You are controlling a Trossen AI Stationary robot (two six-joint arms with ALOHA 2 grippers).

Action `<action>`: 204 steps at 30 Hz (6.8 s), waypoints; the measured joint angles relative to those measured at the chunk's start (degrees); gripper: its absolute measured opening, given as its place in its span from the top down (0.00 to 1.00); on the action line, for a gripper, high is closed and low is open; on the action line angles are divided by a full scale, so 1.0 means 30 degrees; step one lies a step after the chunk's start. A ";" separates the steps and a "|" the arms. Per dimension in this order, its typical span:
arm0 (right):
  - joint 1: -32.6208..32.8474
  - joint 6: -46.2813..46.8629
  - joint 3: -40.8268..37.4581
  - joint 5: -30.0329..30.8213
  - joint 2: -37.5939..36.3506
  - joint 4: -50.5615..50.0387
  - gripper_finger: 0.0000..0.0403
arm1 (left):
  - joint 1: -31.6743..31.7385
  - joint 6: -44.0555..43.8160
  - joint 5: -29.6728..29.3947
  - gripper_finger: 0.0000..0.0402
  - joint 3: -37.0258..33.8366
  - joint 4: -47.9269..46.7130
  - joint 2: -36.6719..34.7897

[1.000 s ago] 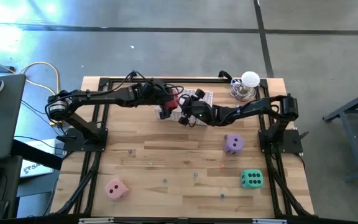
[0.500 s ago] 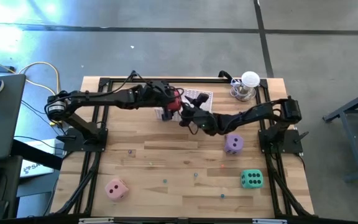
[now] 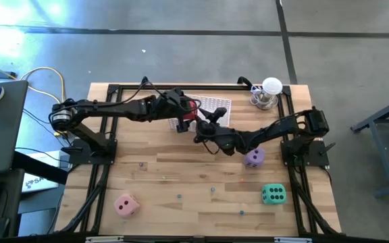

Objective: Pick & Place Dice
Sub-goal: Put the big red die into the white bin, then put the big violet die into the white bin

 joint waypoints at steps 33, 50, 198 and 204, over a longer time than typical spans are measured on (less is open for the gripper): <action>-0.5153 1.0492 -0.0047 -0.8769 0.0051 -0.6599 0.63 | 0.0036 0.0478 0.1780 0.01 -0.0014 0.0977 0.0611; -0.2860 0.6626 0.0007 -0.2670 -0.1549 -0.6900 0.63 | -0.0249 0.0806 0.1476 0.00 -0.0016 0.1042 -0.0396; 0.7229 2.5725 0.2315 -0.3037 -0.5600 -2.7547 0.03 | -0.2356 -0.0945 0.3180 0.00 -0.0044 -0.6261 -0.3789; 0.7250 2.6378 0.2404 -0.4144 -0.7068 -2.8303 0.03 | -0.2358 -0.1143 0.3174 0.00 -0.0044 -0.6152 -0.3789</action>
